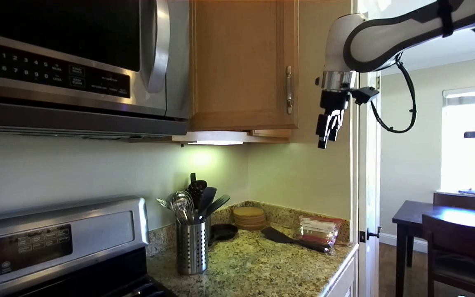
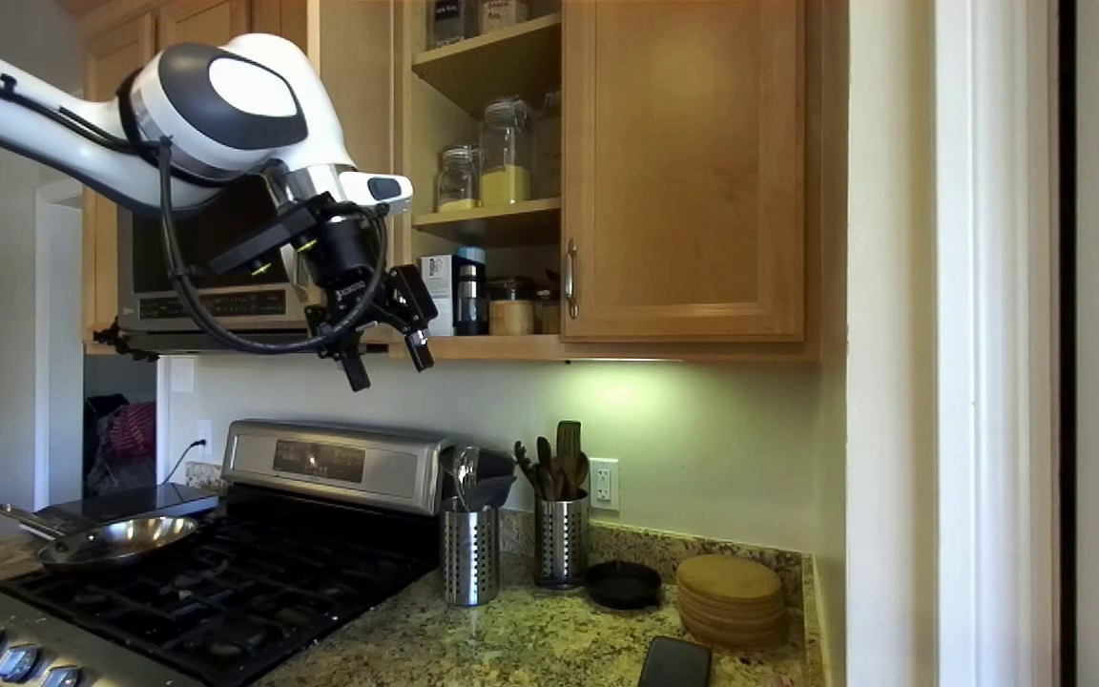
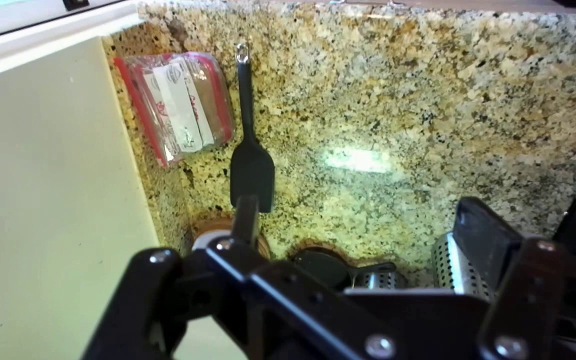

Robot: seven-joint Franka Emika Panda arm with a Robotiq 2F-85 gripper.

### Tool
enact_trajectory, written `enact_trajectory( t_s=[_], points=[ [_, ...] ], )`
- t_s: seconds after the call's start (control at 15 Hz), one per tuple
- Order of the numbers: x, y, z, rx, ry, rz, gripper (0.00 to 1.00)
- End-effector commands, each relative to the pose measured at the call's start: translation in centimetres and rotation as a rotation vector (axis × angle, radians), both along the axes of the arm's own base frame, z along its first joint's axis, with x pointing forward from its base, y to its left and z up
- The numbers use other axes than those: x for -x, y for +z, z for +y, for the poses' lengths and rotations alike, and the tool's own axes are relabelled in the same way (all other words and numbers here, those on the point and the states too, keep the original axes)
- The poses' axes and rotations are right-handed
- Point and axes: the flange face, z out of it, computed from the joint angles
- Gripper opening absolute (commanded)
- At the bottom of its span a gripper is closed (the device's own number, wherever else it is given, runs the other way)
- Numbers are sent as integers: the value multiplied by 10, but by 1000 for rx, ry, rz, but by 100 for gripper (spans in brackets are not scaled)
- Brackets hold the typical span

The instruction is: Open the left door of the kitchen top cabinet

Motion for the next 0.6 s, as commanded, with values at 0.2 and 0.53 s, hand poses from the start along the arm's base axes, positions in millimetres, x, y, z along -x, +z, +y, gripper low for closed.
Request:
enact_trajectory(
  t_s=[0.2,0.53],
  points=[
    [20,-22,-22,-25,-55,58,100],
    [10,-23,-22,-25,-49,58,100]
  ],
)
